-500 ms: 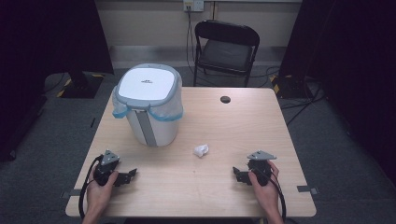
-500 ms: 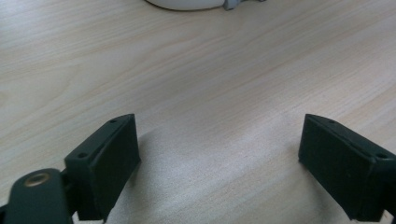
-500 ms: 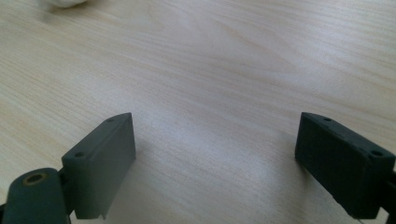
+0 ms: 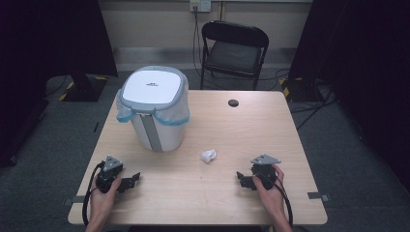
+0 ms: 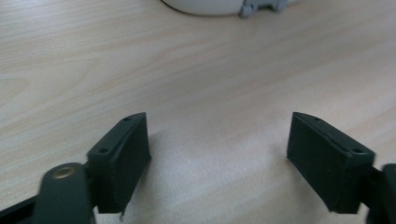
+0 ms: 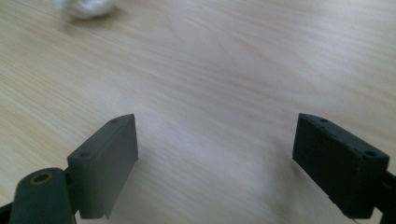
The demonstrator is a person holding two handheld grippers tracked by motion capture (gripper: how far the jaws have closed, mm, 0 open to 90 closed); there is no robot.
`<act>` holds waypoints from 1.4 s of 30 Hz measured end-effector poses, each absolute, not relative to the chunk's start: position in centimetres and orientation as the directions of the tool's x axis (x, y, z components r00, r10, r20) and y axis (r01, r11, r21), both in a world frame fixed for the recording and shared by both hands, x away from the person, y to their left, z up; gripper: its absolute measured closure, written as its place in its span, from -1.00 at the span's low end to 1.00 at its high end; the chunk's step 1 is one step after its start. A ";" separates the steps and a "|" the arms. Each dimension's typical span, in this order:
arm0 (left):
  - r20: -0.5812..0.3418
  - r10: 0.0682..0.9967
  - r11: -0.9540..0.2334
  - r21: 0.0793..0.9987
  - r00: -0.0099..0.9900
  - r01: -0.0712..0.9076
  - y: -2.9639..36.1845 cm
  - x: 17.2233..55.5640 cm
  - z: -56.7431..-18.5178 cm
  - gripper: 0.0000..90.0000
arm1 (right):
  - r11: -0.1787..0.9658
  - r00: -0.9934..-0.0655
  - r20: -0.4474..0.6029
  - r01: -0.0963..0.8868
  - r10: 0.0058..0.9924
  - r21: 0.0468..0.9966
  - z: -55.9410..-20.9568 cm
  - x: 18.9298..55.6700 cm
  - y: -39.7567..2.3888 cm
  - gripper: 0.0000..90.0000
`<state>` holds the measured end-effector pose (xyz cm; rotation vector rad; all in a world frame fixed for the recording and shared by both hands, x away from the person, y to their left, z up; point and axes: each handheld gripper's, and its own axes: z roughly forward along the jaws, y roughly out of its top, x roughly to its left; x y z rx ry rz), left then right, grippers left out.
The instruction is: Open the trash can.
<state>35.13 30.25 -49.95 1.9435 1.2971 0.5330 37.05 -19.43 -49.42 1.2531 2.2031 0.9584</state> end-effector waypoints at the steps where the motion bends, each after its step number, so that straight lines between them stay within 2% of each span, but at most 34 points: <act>1: -0.056 0.914 -0.220 0.764 0.402 0.606 30.4 35.3 -49.9 -0.51 | 0.354 -0.506 -0.029 0.559 0.862 0.750 -49.1 37.3 -19.0 -0.71; 3: -0.009 0.922 -0.243 0.765 0.386 0.597 30.6 35.7 -49.4 -0.51 | 0.347 -0.507 -0.027 0.550 0.861 0.760 -48.5 38.0 -18.2 -0.71; 6: -0.047 0.926 -0.191 0.799 0.375 0.571 31.2 36.4 -48.7 -0.51 | 0.340 -0.528 -0.002 0.543 0.849 0.767 -47.7 39.2 -16.9 -0.71; 10: -0.001 0.915 -0.233 0.816 0.403 0.530 31.3 37.7 -47.4 -0.52 | 0.341 -0.566 0.020 0.524 0.824 0.780 -46.9 40.8 -15.2 -0.71; 15: -0.070 0.922 -0.151 0.841 0.381 0.519 32.3 39.9 -45.6 -0.54 | 0.286 -0.576 0.099 0.539 0.811 0.792 -45.6 43.2 -12.8 -0.71; 19: -0.072 0.933 -0.131 0.844 0.354 0.520 32.9 41.4 -44.8 -0.54 | 0.271 -0.594 0.122 0.527 0.795 0.806 -44.7 44.6 -11.4 -0.71; 21: -0.070 0.937 -0.122 0.850 0.341 0.512 33.1 42.7 -44.3 -0.54 | 0.271 -0.603 0.099 0.491 0.792 0.828 -44.0 46.6 -9.7 -0.70; 22: -0.041 0.939 -0.148 0.847 0.341 0.511 33.1 43.4 -44.1 -0.54 | 0.268 -0.607 0.101 0.487 0.789 0.831 -43.9 47.1 -9.3 -0.70; 24: -0.052 0.951 -0.120 0.848 0.305 0.517 33.5 44.2 -43.7 -0.54 | 0.262 -0.600 0.092 0.476 0.795 0.840 -43.8 48.5 -8.4 -0.68; 33: -0.088 0.953 -0.073 0.864 0.291 0.498 34.3 47.5 -42.3 -0.49 | 0.218 -0.578 0.107 0.465 0.809 0.858 -43.2 52.4 -5.6 -0.68; 38: -0.170 0.941 0.003 0.868 0.291 0.496 34.4 49.3 -42.9 -0.46 | 0.247 -0.583 0.072 0.449 0.810 0.859 -43.3 54.0 -4.1 -0.67; 42: -0.165 0.942 -0.006 0.863 0.293 0.506 34.1 50.1 -43.8 -0.45 | 0.167 -0.544 0.137 0.472 0.828 0.865 -43.3 54.9 -3.5 -0.68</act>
